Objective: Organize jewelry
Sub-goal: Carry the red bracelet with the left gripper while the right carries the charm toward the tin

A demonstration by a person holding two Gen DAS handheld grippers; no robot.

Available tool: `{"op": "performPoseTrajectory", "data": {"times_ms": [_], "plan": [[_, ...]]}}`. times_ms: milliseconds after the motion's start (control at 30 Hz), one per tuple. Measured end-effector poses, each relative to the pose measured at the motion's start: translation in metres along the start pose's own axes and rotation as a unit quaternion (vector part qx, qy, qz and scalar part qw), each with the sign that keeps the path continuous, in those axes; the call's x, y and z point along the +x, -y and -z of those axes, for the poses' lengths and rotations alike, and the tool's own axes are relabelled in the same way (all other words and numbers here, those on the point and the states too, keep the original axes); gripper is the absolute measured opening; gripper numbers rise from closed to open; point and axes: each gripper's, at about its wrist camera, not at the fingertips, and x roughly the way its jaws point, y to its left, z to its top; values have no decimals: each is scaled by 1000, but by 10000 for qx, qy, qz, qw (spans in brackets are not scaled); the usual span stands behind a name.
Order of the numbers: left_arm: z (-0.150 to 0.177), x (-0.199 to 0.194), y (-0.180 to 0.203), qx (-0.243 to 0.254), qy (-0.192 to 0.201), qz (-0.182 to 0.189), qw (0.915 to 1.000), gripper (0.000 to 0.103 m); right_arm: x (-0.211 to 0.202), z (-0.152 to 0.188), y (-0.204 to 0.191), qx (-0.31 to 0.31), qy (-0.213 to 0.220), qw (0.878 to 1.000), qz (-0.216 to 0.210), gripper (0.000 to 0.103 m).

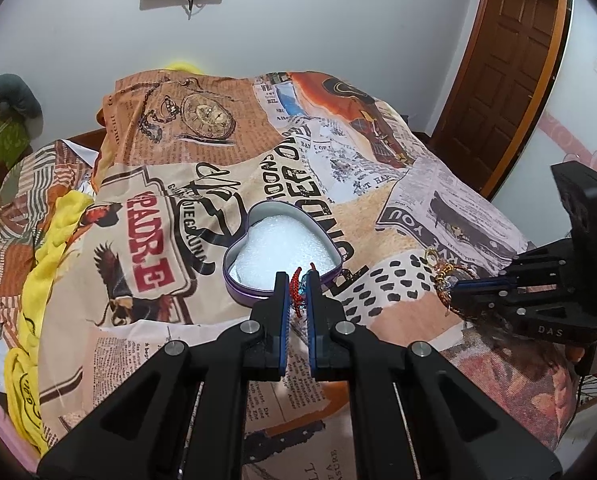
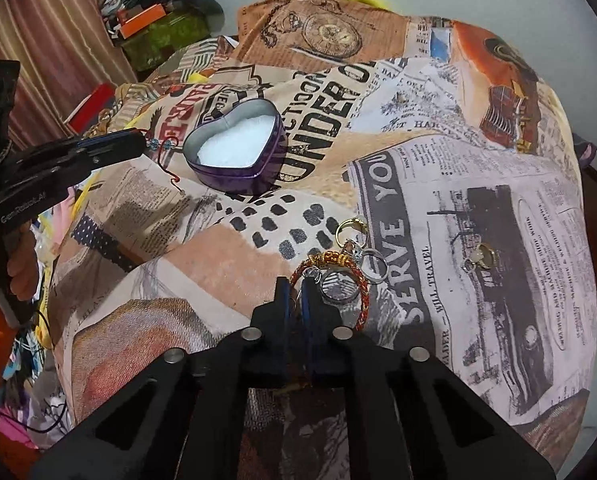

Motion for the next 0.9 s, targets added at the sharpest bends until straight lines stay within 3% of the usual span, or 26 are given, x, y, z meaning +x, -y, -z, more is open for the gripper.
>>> {"op": "performPoseTrajectory", "data": {"times_ms": [300,533,900], "plan": [[-3,-9,6,0,112,37,9999,6,-15,7,0,-56,17,10000,45,3],[-3,-12,7,20,115,10,9999,6,3,-4,20,668,-319,9962,-469,14],[-1,-5,0,-25,63,31,10000,6,9,-10,19,361,-62,9991,222,14]]}}
